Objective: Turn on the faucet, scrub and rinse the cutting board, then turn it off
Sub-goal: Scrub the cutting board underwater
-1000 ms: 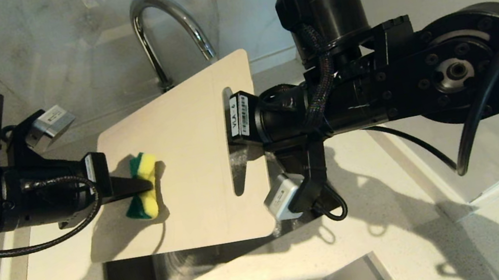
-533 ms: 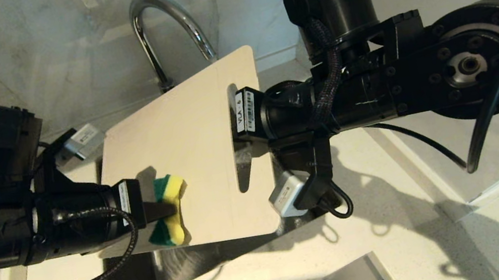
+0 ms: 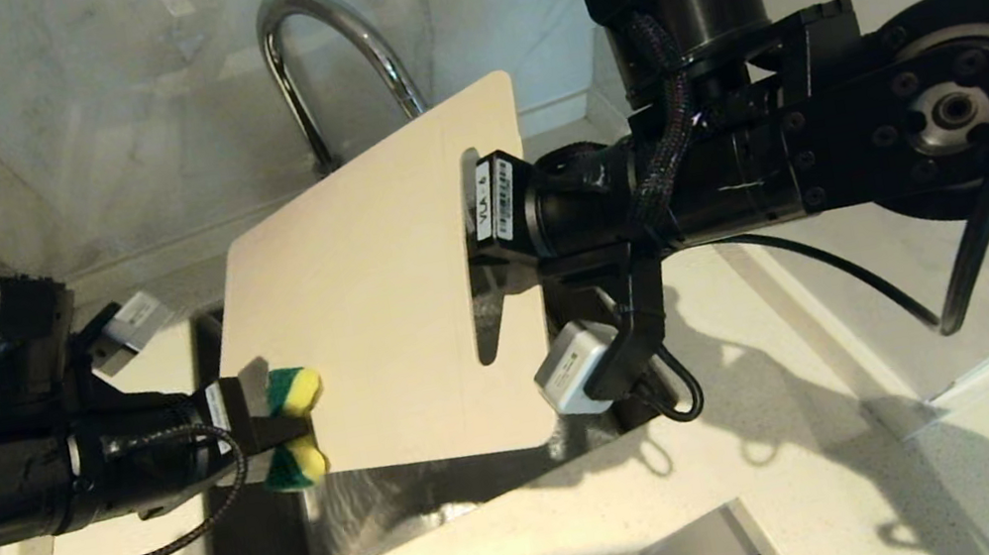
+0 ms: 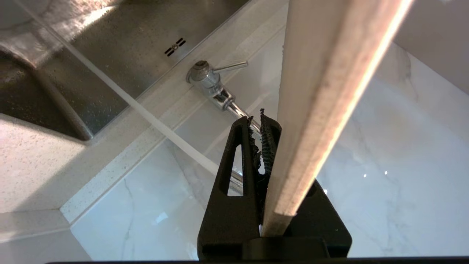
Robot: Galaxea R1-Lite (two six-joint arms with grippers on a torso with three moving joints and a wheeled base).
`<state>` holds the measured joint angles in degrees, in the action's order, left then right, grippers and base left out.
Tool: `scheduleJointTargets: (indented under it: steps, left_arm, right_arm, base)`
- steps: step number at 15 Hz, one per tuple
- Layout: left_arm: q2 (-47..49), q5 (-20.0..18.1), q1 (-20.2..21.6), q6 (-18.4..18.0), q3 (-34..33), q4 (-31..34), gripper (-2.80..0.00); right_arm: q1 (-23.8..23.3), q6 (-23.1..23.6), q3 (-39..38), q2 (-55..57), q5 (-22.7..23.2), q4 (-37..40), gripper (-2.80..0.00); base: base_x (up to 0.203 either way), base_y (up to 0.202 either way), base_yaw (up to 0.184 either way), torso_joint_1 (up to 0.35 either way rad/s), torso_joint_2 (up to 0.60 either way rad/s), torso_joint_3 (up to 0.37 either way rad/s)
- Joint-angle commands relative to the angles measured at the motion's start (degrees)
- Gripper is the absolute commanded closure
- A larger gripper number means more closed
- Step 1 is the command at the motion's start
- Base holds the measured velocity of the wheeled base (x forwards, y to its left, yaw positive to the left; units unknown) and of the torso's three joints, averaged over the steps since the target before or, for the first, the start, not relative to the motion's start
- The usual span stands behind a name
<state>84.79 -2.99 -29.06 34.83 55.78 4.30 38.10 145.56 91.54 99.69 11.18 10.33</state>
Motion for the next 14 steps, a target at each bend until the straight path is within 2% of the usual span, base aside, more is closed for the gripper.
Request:
scheduleJointTargets:
  steps: [1,8,10,14]
  left_arm:
    - [0.2,-4.0,6.7,0.1,-2.4,-1.3,0.00]
    - [6.6,-10.4,22.6,-7.0,-10.7,-11.5,0.00]
    - [6.6,-11.0,23.7,-7.5,-10.8,-12.0,0.00]
    - [3.8,-11.2,22.8,-7.4,-6.8,-11.2,0.00]
  right_arm:
    - [-0.1,0.8,0.0,-0.1,0.1,0.0,0.00]
    - [-0.5,0.2,0.0,-0.5,0.1,0.0,0.00]
    - [-0.5,0.2,0.0,-0.5,0.1,0.0,0.00]
    - [-0.5,0.2,-0.4,-0.4,0.1,0.0,0.00]
  base:
    - [0.000,0.000,0.000,0.000,0.00,0.000]
    - [0.000,0.000,0.000,0.000,0.00,0.000]
    - [0.000,0.000,0.000,0.000,0.00,0.000]
    - [0.000,0.000,0.000,0.000,0.00,0.000]
